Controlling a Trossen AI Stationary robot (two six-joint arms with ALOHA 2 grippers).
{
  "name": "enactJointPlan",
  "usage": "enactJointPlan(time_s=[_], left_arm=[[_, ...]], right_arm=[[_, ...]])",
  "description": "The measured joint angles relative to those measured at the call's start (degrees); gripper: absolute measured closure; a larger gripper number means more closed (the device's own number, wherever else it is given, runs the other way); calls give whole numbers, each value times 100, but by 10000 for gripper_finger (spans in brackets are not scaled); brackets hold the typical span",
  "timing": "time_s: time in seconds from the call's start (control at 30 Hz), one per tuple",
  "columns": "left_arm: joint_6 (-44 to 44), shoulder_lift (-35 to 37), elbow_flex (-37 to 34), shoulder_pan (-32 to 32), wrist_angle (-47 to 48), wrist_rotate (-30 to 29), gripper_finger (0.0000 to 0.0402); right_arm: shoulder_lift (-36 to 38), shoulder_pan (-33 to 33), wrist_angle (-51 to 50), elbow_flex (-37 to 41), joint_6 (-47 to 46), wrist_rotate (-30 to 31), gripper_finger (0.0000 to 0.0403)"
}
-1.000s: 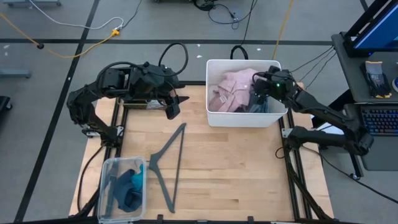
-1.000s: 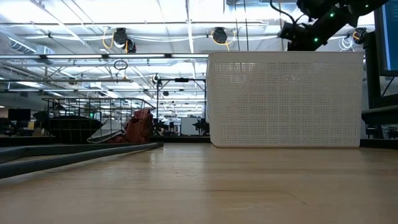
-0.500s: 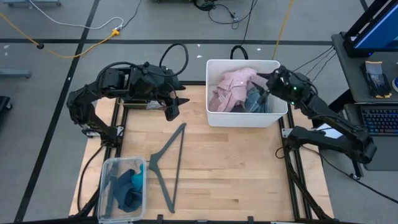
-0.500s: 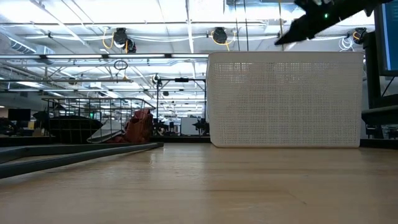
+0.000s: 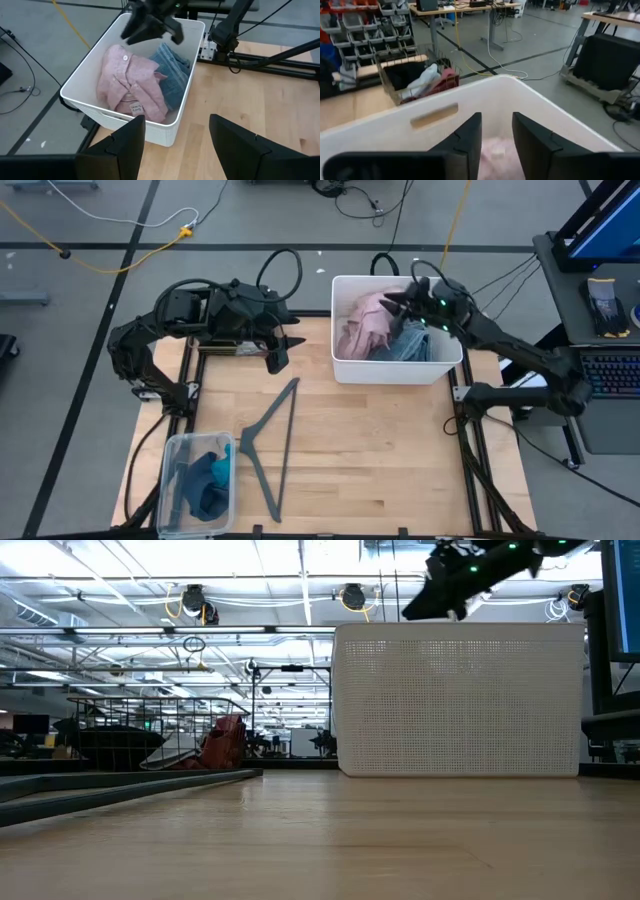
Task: Pick & Place Cloths
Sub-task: Put the pink shirt into the white bin, then return to Home Position
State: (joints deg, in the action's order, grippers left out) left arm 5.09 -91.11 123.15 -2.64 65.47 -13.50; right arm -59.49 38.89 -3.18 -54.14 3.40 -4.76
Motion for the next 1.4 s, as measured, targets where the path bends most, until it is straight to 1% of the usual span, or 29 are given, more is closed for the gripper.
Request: enactJointPlan(time_s=[0.1,0.13,0.2,0.3,0.37,0.47,0.53,0.67,0.8,1.0,1.13,1.3,1.4], left_arm=[[-5,0,0,1,-21,-2,176],[-4,0,0,-1,-21,-2,176],[12,0,0,-2,-21,0,176],[14,0,0,-2,-19,0,176],[15,0,0,-2,-19,0,176],[0,0,0,-2,-19,-2,176],[-3,0,0,-1,-17,0,176],[-4,0,0,0,-17,0,176],[-5,0,0,0,-17,2,176],[-10,0,0,1,-140,10,176],[-9,0,0,16,-208,50,176],[-18,0,-11,16,-209,366,176],[-106,4,-138,16,-197,489,176]], right_arm=[[-583,0,-48,-513,-139,-26,313],[-792,0,-155,-696,-143,-124,315],[-1213,0,-552,-1052,-151,-289,319],[-1763,-39,-1201,-1515,-118,-298,321],[-2031,-54,-1500,-1730,-73,-294,321],[-2237,-58,-1710,-1855,-61,-287,321],[-2281,-66,-1876,-1872,-55,-136,321],[-2139,-74,-2740,-1872,207,562,321],[-1951,-74,-3640,-1872,318,937,321],[-1812,-9,-4644,-1872,324,966,321],[-1819,136,-5075,-1869,151,1249,321],[-1784,277,-5311,-1866,28,1229,321],[-1505,269,-5278,-1859,-85,1225,322]])
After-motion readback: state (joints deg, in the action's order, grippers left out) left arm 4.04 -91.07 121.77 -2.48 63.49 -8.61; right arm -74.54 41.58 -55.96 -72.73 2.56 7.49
